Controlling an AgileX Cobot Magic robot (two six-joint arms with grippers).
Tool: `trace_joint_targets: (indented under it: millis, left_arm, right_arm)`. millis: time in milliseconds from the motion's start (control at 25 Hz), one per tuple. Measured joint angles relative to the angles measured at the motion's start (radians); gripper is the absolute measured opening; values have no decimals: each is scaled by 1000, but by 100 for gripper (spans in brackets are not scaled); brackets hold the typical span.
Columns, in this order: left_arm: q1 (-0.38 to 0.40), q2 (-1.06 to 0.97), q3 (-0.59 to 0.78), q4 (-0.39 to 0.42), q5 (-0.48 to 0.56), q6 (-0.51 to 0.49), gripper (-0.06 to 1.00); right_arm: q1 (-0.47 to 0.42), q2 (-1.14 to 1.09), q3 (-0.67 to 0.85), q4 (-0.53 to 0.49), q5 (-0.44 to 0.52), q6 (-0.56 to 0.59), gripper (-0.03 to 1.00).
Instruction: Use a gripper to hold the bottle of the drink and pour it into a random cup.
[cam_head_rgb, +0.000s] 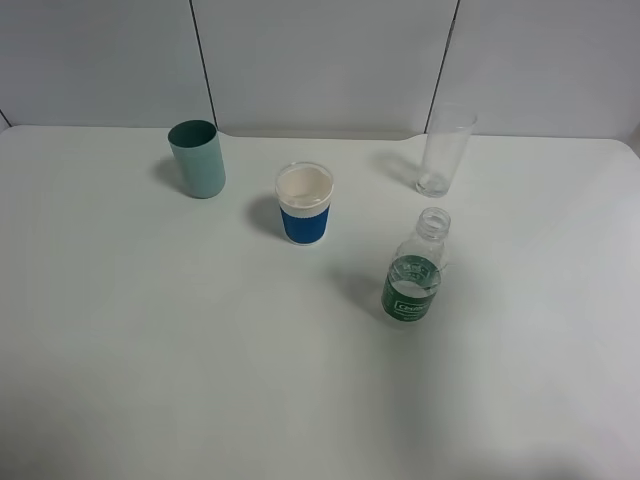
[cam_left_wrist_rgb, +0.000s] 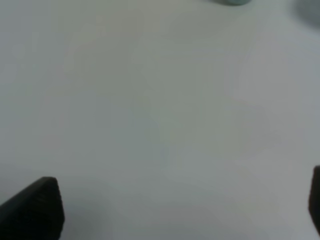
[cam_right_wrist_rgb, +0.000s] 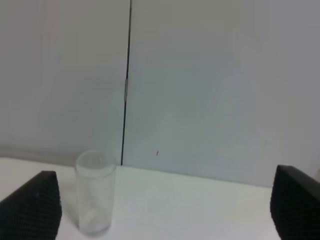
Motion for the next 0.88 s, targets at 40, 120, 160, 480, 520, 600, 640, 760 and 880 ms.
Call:
trace_joint_targets:
  millis: [40,120,160,480,520,600,640,760,880]
  left_arm:
    - [0,0,0,0,0,0,99]
    - [0,0,0,0,0,0,99]
    - [0,0,0,0,0,0,99]
    - [0,0,0,0,0,0,99]
    - [0,0,0,0,0,0,99]
    - [0,0,0,0,0,0,99]
    - [0,0,0,0,0,0,99]
    - [0,0,0,0,0,0,99]
    - [0,0,0,0,0,0,99]
  right_arm:
    - [0,-20,0,0,23,-1,83]
    - [0,-53,0,0,69,-1,86]
    - [0,-68,0,0,92,-2,87]
    - [0,-189,0,0,275,-2,90]
    - [0,-208,0,0,302,-2,90]
    - [0,-244,0,0,346,-2,90]
    - [0,-262,0,0,367,-2,90]
    - [0,-314,0,9,426,-2,90]
    - [0,-364,2,33,487,-2,90]
